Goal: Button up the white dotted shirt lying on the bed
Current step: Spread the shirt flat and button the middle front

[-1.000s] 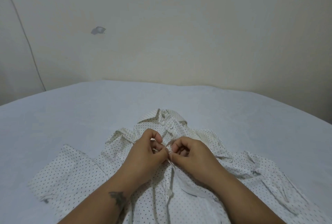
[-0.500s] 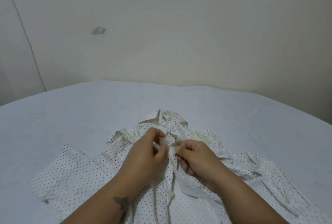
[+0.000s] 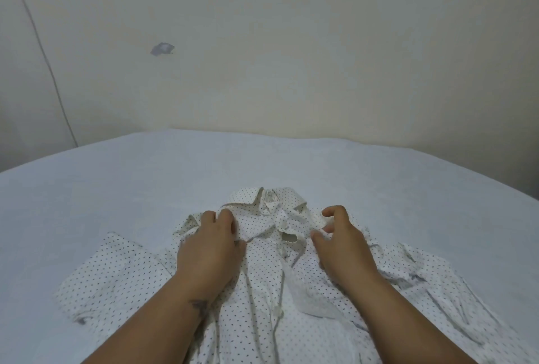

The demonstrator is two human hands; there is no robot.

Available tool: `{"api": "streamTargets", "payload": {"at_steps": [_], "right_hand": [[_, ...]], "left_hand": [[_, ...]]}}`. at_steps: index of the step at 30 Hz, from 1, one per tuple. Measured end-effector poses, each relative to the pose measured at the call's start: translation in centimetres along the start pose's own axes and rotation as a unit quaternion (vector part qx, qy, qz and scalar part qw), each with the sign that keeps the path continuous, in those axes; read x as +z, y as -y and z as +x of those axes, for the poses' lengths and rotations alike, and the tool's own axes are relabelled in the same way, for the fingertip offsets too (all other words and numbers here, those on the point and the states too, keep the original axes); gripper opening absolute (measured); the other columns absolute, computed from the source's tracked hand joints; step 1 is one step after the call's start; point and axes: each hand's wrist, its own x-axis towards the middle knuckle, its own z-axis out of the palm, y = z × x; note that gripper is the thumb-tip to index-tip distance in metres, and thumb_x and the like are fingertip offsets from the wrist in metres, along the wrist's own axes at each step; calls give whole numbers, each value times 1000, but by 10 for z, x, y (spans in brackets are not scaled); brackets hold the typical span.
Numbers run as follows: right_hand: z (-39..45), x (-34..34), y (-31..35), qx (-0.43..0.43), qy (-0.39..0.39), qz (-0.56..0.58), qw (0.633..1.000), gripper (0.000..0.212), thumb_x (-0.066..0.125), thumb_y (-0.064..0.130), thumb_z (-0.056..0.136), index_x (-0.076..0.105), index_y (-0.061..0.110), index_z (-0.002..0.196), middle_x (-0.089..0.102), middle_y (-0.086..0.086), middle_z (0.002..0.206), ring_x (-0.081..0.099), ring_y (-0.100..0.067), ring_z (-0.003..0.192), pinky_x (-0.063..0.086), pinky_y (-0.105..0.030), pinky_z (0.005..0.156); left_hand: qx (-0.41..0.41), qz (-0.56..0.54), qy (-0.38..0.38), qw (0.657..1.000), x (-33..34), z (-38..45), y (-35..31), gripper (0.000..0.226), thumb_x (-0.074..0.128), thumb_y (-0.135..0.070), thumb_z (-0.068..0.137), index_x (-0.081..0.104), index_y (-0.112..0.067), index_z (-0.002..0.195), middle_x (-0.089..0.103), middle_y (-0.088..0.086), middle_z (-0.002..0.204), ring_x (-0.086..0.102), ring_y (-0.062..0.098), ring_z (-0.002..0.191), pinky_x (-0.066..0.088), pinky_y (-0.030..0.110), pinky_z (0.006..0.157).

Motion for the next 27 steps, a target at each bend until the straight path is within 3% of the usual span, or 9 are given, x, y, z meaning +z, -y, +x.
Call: {"api": "streamTargets", "payload": {"at_steps": [3,6,10,12,14,18,22,24,27], "right_hand": [[0,-1,-2,-6,-5,22,1000,13,55,27,95,43,32,101,57,4,81,70,-21,69,53,-37,56],[2,1,-4,-21,-29,81,996,25,46,13,99,45,35,87,58,-1,75,70,-6,56,43,-32,45],[6,3,-2,-44,-52,137,988,42,38,3,97,59,32,74,66,3,84,72,-6,72,58,-45,71],[8,3,1,-69,-62,134,987,48,40,-2,95,63,33,70,67,11,92,69,0,83,56,-36,82],[10,1,8,-99,-65,121,986,48,41,-4,95,63,37,81,64,17,98,63,6,91,51,-24,84],[28,-11,23,-166,-86,31,982,36,43,-4,96,68,14,115,59,12,109,55,-1,94,37,-4,78],[52,-26,37,-202,-87,-43,975,40,43,-3,97,57,9,132,54,0,124,54,-13,102,41,-19,85],[63,-30,41,-207,-89,-32,974,42,42,-4,96,54,9,134,51,0,123,54,-16,104,42,-22,87],[76,-27,41,-210,-52,-57,975,51,43,-3,94,46,16,142,44,3,131,49,-12,104,38,-13,84]], "left_hand": [[12,-10,-1,1000,1,0,2,14,56,-39,91,47,-29,88,42,-8,93,52,8,64,45,25,57],[27,-42,-26,998,1,2,3,13,53,-38,93,49,-28,87,44,-9,90,54,9,66,49,25,60],[39,-112,-77,990,-2,6,1,11,52,-35,94,52,-25,89,47,-6,93,52,7,69,42,20,55],[49,-140,-92,985,-5,10,-2,10,54,-34,93,55,-24,94,47,-5,99,54,8,73,46,23,59],[71,-150,-103,981,-11,15,-5,12,56,-32,93,57,-22,100,46,-3,106,56,12,79,51,29,67],[133,-107,-123,978,-24,34,-10,26,61,-31,90,57,-18,112,45,1,117,56,17,79,46,28,65],[174,-50,-122,976,-35,62,-10,48,66,-34,84,50,-17,127,40,4,127,50,16,87,42,27,68],[191,-15,-123,974,-37,74,-8,63,67,-38,83,43,-16,137,38,8,135,51,23,105,46,34,83],[188,48,-96,976,-32,86,-3,82,64,-47,81,27,-17,148,28,14,151,39,33,131,35,44,107]]}}
